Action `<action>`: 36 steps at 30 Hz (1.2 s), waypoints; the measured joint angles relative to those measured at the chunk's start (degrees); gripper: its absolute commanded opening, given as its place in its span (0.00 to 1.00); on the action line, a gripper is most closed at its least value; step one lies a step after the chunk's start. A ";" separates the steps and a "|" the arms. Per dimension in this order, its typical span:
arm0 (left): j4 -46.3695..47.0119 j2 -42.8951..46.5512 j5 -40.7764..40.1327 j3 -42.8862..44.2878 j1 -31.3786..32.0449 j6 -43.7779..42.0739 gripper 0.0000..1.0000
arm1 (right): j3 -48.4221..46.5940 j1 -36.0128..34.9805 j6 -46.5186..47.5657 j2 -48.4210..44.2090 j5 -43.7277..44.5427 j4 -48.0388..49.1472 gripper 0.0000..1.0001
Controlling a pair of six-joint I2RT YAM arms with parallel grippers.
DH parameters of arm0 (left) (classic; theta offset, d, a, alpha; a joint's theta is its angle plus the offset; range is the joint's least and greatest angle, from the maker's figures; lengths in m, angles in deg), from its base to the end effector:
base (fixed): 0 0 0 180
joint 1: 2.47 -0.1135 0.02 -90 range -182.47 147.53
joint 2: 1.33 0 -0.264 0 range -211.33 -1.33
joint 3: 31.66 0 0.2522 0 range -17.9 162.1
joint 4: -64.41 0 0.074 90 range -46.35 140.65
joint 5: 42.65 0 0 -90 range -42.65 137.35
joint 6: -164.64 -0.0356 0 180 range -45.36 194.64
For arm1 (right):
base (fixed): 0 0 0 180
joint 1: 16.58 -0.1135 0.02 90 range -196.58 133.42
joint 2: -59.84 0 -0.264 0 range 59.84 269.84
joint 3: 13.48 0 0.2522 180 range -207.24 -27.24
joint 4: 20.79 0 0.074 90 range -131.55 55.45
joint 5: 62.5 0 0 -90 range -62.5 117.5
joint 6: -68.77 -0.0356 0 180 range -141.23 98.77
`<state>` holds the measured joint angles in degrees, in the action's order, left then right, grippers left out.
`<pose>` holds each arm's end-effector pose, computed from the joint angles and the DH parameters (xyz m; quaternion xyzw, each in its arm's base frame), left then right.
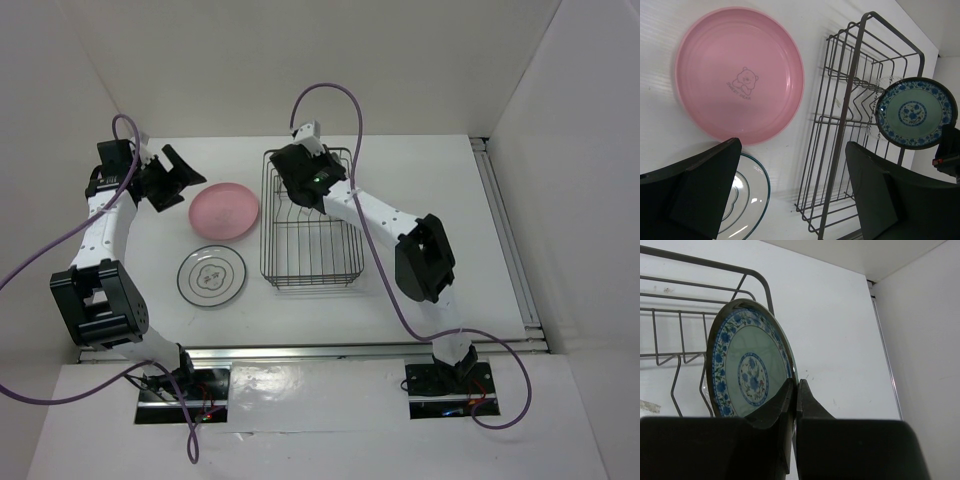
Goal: Load the plates into the dish rack
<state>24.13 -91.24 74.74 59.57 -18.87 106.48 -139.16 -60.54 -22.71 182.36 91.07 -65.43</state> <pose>0.3441 0.0842 0.3169 -0.2652 0.8419 -0.2679 0.3861 0.3684 0.3110 0.2905 -0.0790 0.8007 -0.3081 0.5076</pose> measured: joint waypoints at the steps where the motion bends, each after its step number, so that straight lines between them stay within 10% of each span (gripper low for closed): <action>1: 0.02 0.00 0.04 0.00 0.00 0.00 0.99 | 0.00 -0.02 -0.15 0.00 -0.15 -0.04 0.09; 16: 0.00 0.00 0.44 0.00 0.00 0.00 0.99 | -0.02 0.94 -0.55 2.60 -3.67 0.11 0.20; 20: 0.02 0.00 0.48 0.00 0.00 0.00 0.99 | -0.17 1.66 -0.37 3.56 -5.22 0.26 0.44; 36: 0.42 0.09 -2.12 -1.64 0.00 0.74 0.99 | -12.74 1.86 3.48 2.84 -8.79 0.44 0.72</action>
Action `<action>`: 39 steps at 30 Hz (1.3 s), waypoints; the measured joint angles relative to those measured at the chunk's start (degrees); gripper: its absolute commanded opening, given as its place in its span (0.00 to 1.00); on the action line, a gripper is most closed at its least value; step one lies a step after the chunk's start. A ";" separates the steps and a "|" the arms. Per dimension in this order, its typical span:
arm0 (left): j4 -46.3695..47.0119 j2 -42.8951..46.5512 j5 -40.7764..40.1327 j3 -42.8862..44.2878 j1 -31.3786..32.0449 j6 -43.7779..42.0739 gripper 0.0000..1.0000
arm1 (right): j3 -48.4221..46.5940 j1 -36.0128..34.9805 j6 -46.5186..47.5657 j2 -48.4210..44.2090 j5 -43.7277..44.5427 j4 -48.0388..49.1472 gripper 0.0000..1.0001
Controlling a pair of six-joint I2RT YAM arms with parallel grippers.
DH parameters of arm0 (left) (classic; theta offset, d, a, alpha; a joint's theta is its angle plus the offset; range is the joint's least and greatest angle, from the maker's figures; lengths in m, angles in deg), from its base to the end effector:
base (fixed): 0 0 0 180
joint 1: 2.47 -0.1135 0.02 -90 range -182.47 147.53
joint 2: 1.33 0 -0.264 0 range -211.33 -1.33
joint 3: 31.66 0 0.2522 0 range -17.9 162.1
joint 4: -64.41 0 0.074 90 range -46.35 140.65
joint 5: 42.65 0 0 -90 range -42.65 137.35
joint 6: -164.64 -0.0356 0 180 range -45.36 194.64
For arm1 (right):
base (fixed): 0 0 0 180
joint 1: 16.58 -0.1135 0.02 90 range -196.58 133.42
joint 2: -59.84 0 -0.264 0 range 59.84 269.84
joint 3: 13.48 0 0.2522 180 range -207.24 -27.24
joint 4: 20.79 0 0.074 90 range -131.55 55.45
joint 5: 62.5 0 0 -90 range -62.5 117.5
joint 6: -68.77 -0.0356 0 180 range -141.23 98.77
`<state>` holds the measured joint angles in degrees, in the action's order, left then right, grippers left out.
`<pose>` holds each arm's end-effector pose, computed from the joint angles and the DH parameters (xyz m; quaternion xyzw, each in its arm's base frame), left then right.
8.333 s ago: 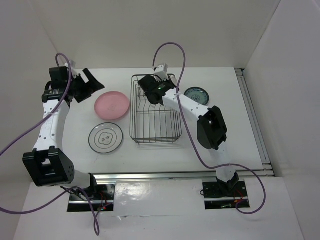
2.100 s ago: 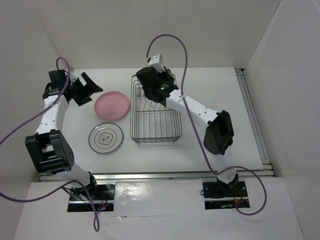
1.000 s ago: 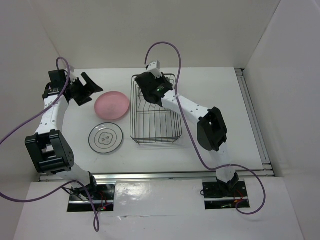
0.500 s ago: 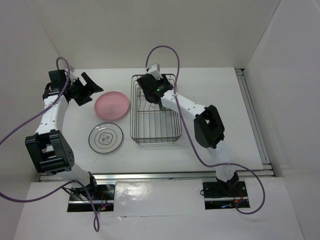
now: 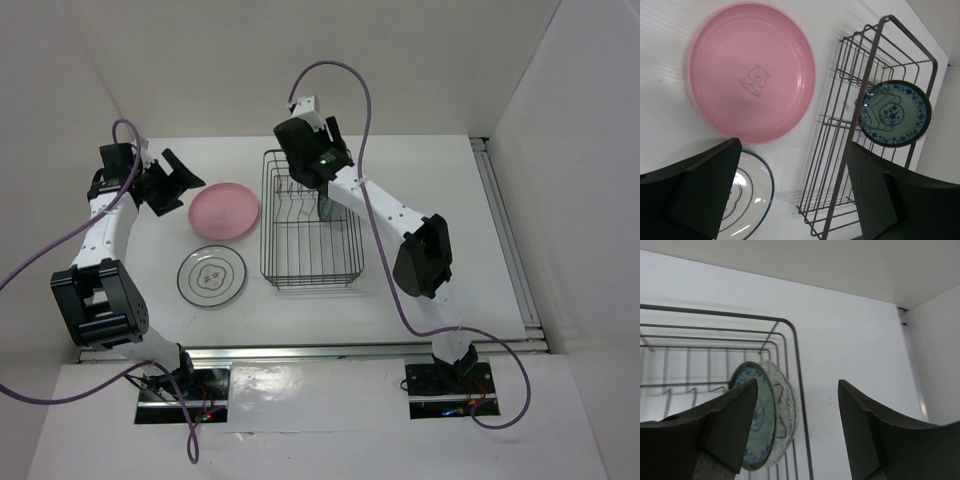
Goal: Load the plates into the dish rack
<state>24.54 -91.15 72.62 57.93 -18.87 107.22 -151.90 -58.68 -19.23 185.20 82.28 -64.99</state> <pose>0.3425 0.0850 0.3081 -0.2828 0.8434 -0.2543 0.3796 0.3900 0.3132 0.3369 -0.0808 0.8016 -0.2268 0.5472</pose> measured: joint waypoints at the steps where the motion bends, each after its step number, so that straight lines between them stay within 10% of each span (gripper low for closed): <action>1: -0.09 0.00 -0.92 -0.15 0.00 0.57 0.99 | 0.44 0.00 -0.92 -1.18 -1.66 -0.46 0.74; 11: -2.05 -8.24 -10.93 2.82 -1.75 2.21 0.95 | 29.35 -0.24 -8.17 -32.83 -24.17 4.07 0.74; 21: -3.21 -8.59 -14.47 -2.86 -1.27 2.86 0.94 | 41.81 -1.92 -11.45 -39.69 -34.60 8.50 0.75; 39: -16.72 21.53 -22.67 -19.78 -0.81 5.51 0.97 | 53.42 -3.04 -11.67 -48.37 -44.09 14.05 0.81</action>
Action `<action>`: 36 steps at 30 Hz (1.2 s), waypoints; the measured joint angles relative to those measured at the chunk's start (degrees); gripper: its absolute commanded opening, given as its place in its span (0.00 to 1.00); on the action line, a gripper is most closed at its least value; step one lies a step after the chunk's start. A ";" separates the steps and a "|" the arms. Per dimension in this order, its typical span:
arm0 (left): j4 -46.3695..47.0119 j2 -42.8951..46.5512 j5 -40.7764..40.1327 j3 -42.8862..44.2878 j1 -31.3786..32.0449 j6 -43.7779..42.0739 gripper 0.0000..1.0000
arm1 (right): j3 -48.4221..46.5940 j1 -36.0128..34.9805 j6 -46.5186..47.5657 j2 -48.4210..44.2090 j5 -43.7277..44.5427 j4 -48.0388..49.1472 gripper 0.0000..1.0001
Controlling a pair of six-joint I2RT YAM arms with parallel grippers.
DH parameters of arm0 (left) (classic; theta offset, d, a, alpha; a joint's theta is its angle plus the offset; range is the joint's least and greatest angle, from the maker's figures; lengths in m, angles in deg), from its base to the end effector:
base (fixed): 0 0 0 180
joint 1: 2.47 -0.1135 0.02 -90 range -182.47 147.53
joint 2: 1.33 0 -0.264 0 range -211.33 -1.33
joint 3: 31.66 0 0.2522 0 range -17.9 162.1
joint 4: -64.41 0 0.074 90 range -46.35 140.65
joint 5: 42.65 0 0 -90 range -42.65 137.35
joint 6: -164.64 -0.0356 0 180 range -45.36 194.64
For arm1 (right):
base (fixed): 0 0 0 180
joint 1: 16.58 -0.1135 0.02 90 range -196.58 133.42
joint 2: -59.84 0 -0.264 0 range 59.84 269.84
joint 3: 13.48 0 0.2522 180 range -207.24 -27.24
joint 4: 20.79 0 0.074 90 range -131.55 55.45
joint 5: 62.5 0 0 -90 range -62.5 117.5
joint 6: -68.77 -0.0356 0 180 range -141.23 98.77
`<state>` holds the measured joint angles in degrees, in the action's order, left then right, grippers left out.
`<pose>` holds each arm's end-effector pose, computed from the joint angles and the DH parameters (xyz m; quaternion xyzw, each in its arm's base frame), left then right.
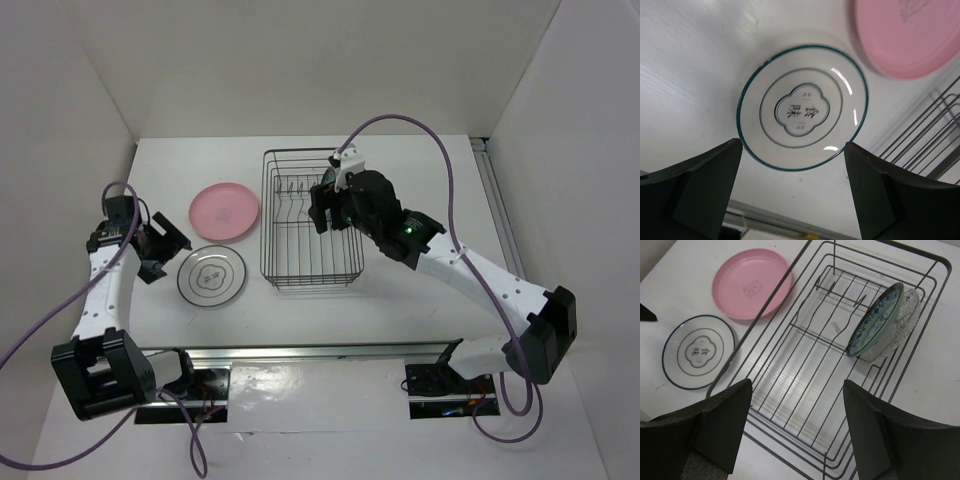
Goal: Load the plates into the dish rack
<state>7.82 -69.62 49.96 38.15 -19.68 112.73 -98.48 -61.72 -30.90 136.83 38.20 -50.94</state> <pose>0.2270 0.0686 0.2756 -0.4365 0.8479 -0.0757 0.2911 0.2242 0.2160 0.3648 -0.2021 0.8027 0.1871 0.5290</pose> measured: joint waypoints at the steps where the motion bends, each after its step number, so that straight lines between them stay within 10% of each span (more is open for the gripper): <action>1: -0.44 0.17 0.39 -1.29 0.00 0.20 0.96 | 0.44 0.00 -0.04 -0.42 -0.39 0.57 0.82; 16: -2.51 18.71 0.70 -22.64 14.12 22.25 0.83 | 4.31 0.31 -0.13 -1.36 -7.10 4.70 0.82; 36: -1.18 12.00 -11.34 -23.98 16.39 34.49 0.73 | 5.18 1.42 -0.13 -1.57 -11.82 6.60 0.82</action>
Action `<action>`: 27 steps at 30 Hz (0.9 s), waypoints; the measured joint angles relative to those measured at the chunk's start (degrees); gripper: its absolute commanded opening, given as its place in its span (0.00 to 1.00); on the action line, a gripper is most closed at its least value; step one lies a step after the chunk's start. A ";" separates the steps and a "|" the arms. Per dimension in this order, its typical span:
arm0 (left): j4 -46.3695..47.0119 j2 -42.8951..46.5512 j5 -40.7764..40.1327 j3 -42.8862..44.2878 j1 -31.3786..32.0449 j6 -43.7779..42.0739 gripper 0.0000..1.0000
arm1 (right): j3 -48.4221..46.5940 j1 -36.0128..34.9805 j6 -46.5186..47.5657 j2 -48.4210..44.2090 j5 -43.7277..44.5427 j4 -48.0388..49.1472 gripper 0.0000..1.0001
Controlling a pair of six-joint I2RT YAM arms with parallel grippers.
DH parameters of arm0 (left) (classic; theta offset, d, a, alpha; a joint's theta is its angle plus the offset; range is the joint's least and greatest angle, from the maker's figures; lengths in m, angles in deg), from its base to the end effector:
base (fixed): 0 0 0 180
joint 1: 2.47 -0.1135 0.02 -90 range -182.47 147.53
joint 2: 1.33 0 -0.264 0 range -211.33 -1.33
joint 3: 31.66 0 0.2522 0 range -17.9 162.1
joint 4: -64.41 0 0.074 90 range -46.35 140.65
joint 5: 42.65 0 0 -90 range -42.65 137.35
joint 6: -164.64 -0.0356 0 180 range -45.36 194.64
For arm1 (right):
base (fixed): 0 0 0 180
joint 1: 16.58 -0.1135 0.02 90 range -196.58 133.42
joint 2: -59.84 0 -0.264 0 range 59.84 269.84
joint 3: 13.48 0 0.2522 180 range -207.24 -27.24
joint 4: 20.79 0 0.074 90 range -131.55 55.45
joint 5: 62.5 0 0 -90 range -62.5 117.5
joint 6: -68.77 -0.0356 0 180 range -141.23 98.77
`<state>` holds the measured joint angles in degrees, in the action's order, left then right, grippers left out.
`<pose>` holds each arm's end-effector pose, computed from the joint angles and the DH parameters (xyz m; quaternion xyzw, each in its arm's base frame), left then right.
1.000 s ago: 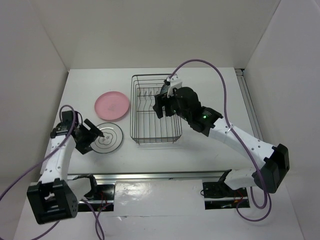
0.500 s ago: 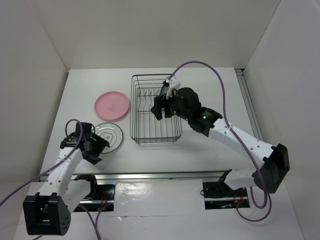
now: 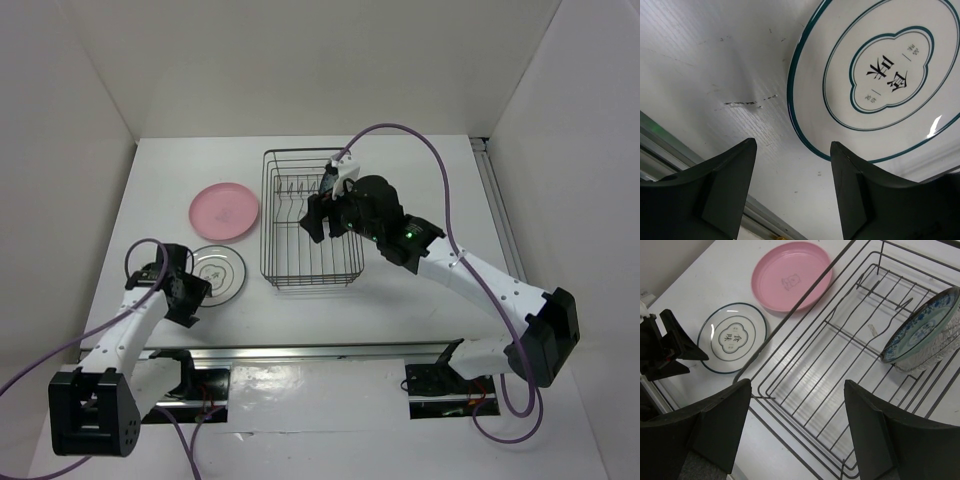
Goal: Load the plates into the dish rack
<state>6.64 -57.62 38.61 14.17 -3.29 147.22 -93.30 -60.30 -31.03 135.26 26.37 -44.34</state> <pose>0.1619 0.0077 0.1859 -0.5967 0.7765 -0.0497 0.1964 0.2225 0.2137 0.3524 -0.2432 0.7777 0.2681 0.5139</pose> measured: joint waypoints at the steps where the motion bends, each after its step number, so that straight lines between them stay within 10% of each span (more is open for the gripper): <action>1: 0.09 0.00 -0.37 -0.26 0.00 0.44 0.73 | 0.00 0.00 0.00 0.00 -0.24 0.00 0.82; 27: 7.72 -3.82 -3.21 -4.09 -6.58 2.73 0.67 | 0.52 0.00 -0.04 -1.73 -3.89 0.66 0.82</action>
<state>14.36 -61.45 35.40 10.08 -9.86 149.95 -92.78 -60.30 -31.08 133.53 22.48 -43.68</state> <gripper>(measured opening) 0.674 0.816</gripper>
